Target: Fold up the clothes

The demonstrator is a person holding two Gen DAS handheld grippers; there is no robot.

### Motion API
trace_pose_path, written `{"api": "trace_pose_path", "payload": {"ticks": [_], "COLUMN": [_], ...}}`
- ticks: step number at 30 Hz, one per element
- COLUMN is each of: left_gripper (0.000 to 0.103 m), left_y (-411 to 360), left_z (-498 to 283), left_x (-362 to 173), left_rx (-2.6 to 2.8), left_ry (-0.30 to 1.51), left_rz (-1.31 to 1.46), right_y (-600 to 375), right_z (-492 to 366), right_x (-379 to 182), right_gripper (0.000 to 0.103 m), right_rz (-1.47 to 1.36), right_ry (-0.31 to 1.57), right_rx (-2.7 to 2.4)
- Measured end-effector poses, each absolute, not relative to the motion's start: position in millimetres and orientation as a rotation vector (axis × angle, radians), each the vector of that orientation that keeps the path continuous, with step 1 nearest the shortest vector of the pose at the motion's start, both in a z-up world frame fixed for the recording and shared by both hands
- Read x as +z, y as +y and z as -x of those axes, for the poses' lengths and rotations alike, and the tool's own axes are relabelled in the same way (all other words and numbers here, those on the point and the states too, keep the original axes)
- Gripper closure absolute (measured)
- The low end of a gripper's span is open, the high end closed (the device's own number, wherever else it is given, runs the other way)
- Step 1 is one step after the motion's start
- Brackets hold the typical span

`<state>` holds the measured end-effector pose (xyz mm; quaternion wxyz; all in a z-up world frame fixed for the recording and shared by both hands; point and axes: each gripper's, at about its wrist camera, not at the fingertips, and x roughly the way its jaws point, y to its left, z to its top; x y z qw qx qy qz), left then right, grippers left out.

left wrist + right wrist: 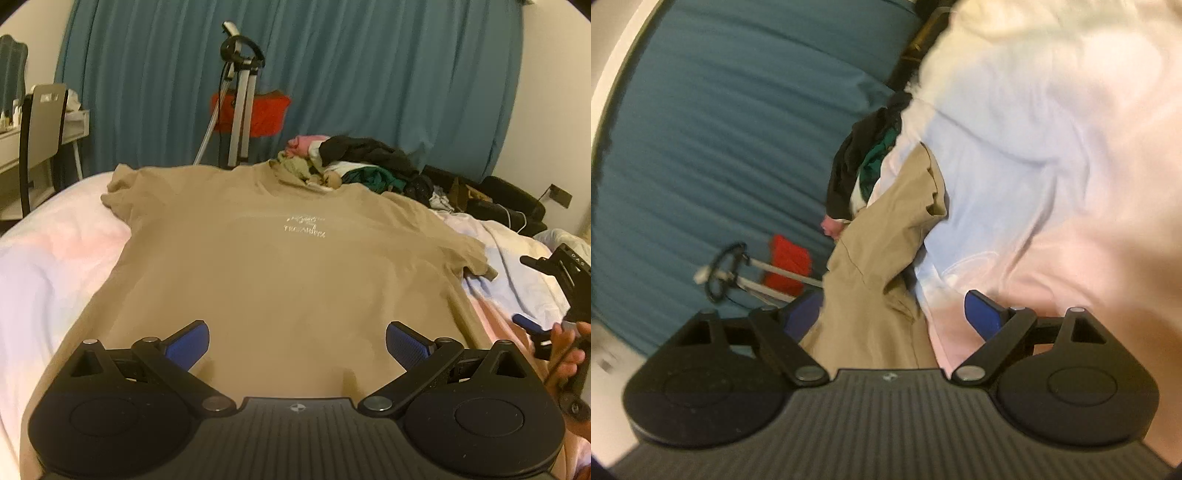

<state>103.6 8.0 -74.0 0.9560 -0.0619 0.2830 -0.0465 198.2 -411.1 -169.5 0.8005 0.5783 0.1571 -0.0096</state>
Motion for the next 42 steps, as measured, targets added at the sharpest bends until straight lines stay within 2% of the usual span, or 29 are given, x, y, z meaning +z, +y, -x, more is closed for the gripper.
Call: {"api": "trace_pose_path", "payload": {"ticks": [2, 7, 11, 19, 23, 25, 26, 27, 30, 33, 37, 42], "left_gripper": [0.000, 0.000, 0.000, 0.000, 0.000, 0.000, 0.000, 0.000, 0.000, 0.000, 0.000, 0.000], "left_y": [8.9, 10.5, 11.3, 7.5, 6.9, 5.7, 5.4, 4.9, 1.5, 0.9, 8.2, 27.9], "left_z": [-108.6, -122.5, -138.6, -164.6, -172.0, -173.9, -175.1, -176.2, -178.7, -184.5, -186.7, -181.8], "left_x": [-77.2, -84.9, -94.1, -113.1, -115.7, -117.4, -117.5, -117.2, -114.2, -115.7, -107.7, -91.8], "left_rx": [-0.088, -0.092, -0.104, -0.132, -0.139, -0.136, -0.125, -0.114, -0.106, -0.089, -0.056, 0.018], "left_ry": [0.590, 0.620, 0.646, 0.706, 0.693, 0.679, 0.673, 0.666, 0.628, 0.634, 0.600, 0.570], "left_rz": [0.136, 0.185, 0.208, 0.247, 0.248, 0.258, 0.273, 0.286, 0.267, 0.263, 0.228, 0.204], "right_y": [-416.8, -420.4, -419.1, -394.3, -389.3, -386.8, -385.6, -384.4, -380.8, -377.1, -372.3, -322.3], "right_z": [-212.9, -256.8, -292.5, -342.7, -358.1, -364.9, -368.3, -371.7, -381.9, -392.1, -405.7, -407.8], "right_x": [-182.9, -198.5, -203.4, -198.4, -182.4, -173.7, -169.4, -165.0, -152.0, -139.0, -121.7, -58.5], "right_gripper": [0.014, 0.024, 0.029, 0.028, 0.034, 0.042, 0.050, 0.064, 0.086, 0.094, 0.096, 0.096], "right_rz": [-1.313, -1.389, -1.291, -1.068, -0.974, -0.927, -0.903, -0.879, -0.808, -0.736, -0.639, -0.368], "right_ry": [0.331, 0.299, 0.314, 0.208, 0.208, 0.210, 0.210, 0.211, 0.212, 0.214, 0.215, 0.206], "right_rx": [0.003, 0.093, 0.023, 0.024, -0.030, -0.060, -0.076, -0.091, -0.136, -0.181, -0.239, -0.272]}}
